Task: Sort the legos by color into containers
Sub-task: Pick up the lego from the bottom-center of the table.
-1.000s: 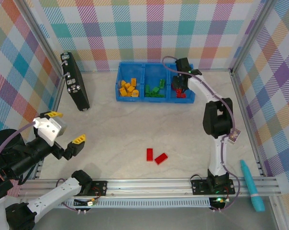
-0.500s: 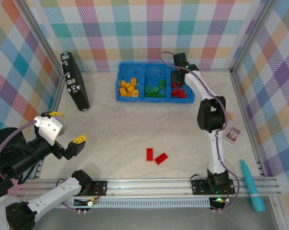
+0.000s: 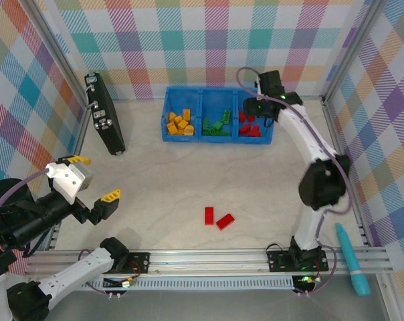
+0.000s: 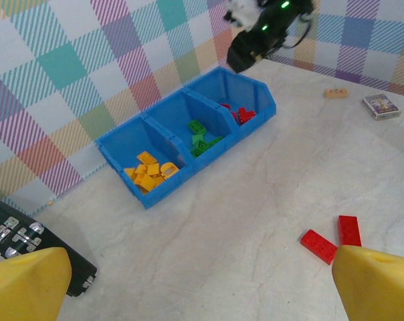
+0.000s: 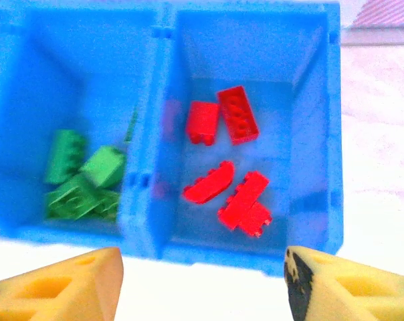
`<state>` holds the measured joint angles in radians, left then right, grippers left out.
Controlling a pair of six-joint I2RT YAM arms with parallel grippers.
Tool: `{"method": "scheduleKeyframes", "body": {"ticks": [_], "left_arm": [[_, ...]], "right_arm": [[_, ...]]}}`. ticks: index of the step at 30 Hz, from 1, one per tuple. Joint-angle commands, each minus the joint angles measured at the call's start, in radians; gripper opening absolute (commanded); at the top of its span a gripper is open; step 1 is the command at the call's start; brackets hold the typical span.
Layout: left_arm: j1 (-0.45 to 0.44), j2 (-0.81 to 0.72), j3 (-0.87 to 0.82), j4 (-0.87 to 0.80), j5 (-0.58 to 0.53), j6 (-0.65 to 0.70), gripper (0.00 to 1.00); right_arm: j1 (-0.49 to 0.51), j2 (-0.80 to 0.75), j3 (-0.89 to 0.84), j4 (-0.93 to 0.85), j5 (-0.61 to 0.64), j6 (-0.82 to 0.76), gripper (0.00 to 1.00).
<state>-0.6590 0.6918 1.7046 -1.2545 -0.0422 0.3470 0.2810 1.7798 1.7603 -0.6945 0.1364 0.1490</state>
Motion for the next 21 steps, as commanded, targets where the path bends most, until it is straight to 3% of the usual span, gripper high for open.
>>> {"method": "scheduleKeyframes", "body": {"ticks": [1,6,9,13,17,21], "left_arm": [[-0.008,0.008,-0.002,0.027,0.017,0.01,1.0],[-0.008,0.007,-0.052,0.064,0.022,0.015,1.0],[-0.008,0.011,-0.073,0.084,0.021,0.019,1.0],[-0.008,0.017,-0.091,0.114,0.018,0.023,1.0],[-0.01,0.014,-0.098,0.127,0.03,0.017,1.0],[-0.01,-0.006,-0.119,0.138,0.028,0.01,1.0]], "right_arm": [[0.004,-0.197,-0.199,0.043,-0.169,-0.018,0.7],[0.029,-0.481,-0.548,-0.092,-0.203,0.346,0.7],[0.125,-0.701,-0.83,-0.033,-0.197,0.64,0.72],[0.283,-0.915,-1.007,-0.1,-0.104,0.96,0.71],[0.446,-0.97,-1.075,-0.142,-0.055,1.17,0.71],[0.614,-0.886,-1.088,-0.094,-0.002,1.32,0.74]]}}
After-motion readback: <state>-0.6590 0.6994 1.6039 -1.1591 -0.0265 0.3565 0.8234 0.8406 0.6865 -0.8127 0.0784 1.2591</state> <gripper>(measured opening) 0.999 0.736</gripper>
